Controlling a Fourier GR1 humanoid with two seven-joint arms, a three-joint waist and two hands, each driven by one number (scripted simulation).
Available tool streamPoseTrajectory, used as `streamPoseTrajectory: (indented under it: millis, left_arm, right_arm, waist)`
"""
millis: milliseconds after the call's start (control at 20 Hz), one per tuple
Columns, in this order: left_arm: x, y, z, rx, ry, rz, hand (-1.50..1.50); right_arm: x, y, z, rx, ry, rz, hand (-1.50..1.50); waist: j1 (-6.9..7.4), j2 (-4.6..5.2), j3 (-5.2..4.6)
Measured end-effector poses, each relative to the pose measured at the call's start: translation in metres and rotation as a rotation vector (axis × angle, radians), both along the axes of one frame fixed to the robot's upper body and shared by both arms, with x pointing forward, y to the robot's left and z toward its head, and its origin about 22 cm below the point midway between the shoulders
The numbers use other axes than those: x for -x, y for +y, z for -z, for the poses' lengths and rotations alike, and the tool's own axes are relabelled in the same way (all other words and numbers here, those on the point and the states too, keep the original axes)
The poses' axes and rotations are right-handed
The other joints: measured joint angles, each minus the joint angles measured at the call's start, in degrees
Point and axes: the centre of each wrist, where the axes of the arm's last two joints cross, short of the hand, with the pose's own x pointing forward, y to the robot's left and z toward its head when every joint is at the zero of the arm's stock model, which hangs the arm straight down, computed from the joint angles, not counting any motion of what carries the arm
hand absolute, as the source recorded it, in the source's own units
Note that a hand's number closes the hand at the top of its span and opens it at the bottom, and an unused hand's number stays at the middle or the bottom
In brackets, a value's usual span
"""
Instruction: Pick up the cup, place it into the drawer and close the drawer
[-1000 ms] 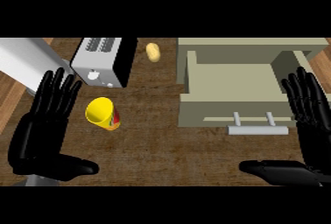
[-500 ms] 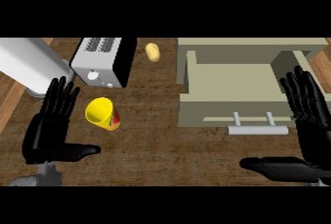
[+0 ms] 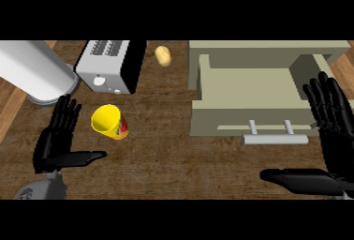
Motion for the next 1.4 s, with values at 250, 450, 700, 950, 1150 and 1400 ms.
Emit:
streamPoseTrajectory:
  millis: [250, 450, 700, 950, 1150, 1400]
  left_arm:
    - [-0.005, 0.008, 0.033, -0.020, 0.045, -0.035, -1.50]
    - [-0.004, 0.014, 0.059, -0.011, 0.059, -0.044, -1.50]
    - [-0.005, 0.028, 0.081, 0.008, 0.048, -0.059, -1.50]
    - [-0.006, 0.034, 0.095, 0.022, 0.034, -0.072, -1.50]
    - [-0.004, 0.031, 0.103, 0.010, 0.045, -0.082, -1.50]
    - [-0.006, 0.030, 0.104, -0.005, 0.048, -0.090, -1.50]
  right_arm:
    - [-0.004, -0.001, -0.005, 0.004, 0.000, -0.004, -1.50]
    - [-0.005, -0.003, -0.009, 0.002, -0.001, -0.009, -1.50]
    - [-0.005, -0.005, 0.003, -0.001, 0.005, -0.012, -1.50]
    - [-0.005, -0.005, -0.008, -0.002, -0.001, -0.024, -1.50]
    - [-0.006, 0.000, 0.000, 0.003, 0.004, -0.030, -1.50]
    - [-0.007, 0.005, -0.004, 0.008, -0.002, -0.041, -1.50]
  waist:
    - [-0.06, 0.02, 0.00]
    - [-0.12, 0.03, -0.02]
    - [-0.31, 0.10, -0.04]
    - [-0.64, 0.21, -0.09]
    - [-0.89, 0.35, -0.13]
    - [-1.19, 0.48, -0.16]
